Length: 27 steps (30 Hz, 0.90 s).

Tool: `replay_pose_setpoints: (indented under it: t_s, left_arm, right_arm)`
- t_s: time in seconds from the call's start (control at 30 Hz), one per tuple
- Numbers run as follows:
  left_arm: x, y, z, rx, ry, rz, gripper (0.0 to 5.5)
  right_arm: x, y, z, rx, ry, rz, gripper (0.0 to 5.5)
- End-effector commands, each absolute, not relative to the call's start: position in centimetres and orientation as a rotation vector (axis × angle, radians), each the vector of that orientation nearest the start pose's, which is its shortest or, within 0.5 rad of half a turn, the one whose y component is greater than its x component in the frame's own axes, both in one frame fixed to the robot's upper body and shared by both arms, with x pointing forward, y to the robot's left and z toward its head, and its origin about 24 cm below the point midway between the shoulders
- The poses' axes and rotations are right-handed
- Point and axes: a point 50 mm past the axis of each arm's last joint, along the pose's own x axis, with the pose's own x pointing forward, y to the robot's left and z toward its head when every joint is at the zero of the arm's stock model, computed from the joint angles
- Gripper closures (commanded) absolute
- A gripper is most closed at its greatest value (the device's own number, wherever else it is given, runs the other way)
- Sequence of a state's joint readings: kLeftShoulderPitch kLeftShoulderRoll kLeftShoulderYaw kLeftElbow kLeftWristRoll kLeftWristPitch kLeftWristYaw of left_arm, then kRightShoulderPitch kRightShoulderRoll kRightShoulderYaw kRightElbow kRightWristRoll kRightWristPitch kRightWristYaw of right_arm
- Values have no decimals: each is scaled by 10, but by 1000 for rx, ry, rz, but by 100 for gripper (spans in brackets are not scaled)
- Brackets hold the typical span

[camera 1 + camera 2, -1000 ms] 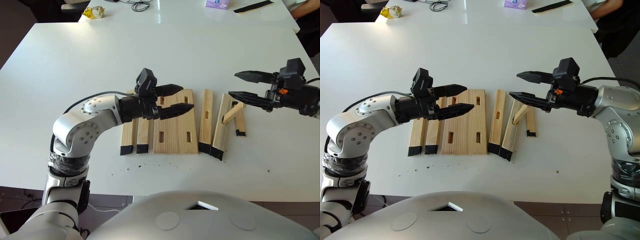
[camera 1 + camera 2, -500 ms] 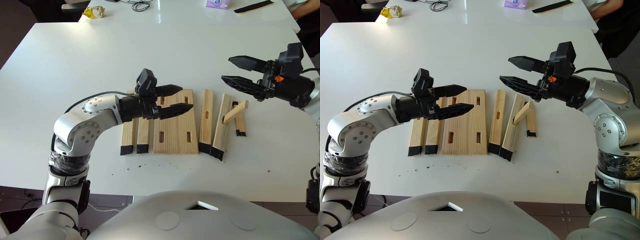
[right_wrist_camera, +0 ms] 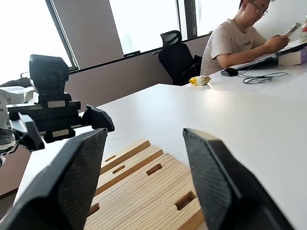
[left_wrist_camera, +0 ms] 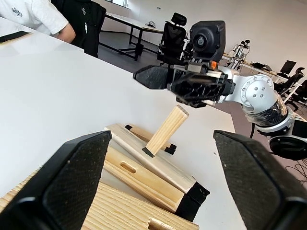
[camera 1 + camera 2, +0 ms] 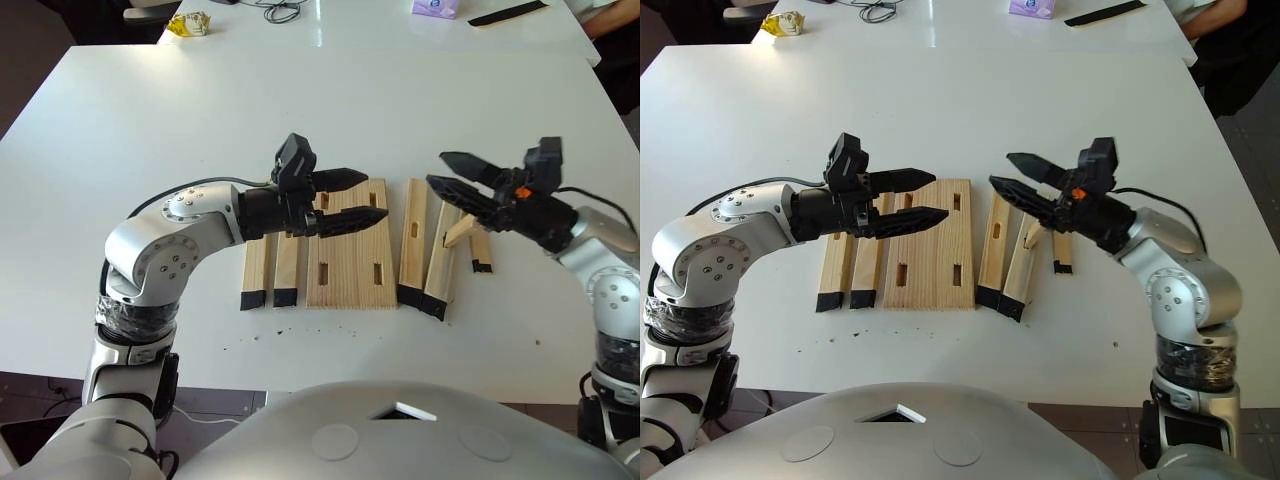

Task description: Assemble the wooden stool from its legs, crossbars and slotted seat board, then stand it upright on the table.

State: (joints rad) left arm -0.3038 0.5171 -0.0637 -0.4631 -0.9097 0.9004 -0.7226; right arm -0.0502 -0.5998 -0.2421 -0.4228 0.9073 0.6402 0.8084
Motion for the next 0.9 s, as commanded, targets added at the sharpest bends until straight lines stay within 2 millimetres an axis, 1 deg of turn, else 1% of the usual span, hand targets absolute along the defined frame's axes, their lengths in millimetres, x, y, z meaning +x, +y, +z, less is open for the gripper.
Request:
replay_pose_setpoints:
  t_s: [0.03,0.1,0.2,0.27,0.33,0.4,0.47,0.53,0.57,0.63,0.7,0.83,0.9]
  left_arm:
    - [231,117,156,-212,236,-1291,155]
    - [231,117,155,-215,231,-1283,155]
    - [230,118,154,-218,229,-1270,155]
    - [229,119,154,-220,226,-1259,155]
    - [227,120,153,-222,227,-1255,155]
    - [225,121,152,-223,226,-1243,155]
    - [223,121,151,-226,227,-1239,155]
    - [222,120,150,-227,226,-1241,155]
    - [221,120,149,-228,226,-1240,155]
    - [221,119,149,-229,226,-1240,155]
    - [221,119,148,-231,228,-1243,155]
    - [220,119,147,-231,231,-1243,155]
    - [220,118,147,-233,231,-1247,155]
  right_arm:
    - [219,-198,195,184,-83,1043,259]
    - [213,-194,212,212,-138,1067,259]
    - [196,-184,234,310,-180,1162,259]
    - [182,-179,240,390,-149,1241,259]
    - [167,-177,236,471,-65,1306,259]
    - [155,-175,220,512,81,1345,259]
    - [145,-176,197,517,259,1349,259]
    - [138,-180,170,485,434,1312,259]
    - [137,-182,158,451,494,1292,259]
    - [139,-187,137,397,566,1224,259]
    - [141,-190,120,340,606,1176,259]
    - [140,-191,91,182,665,1167,259]
    - [137,-191,80,129,692,1183,259]
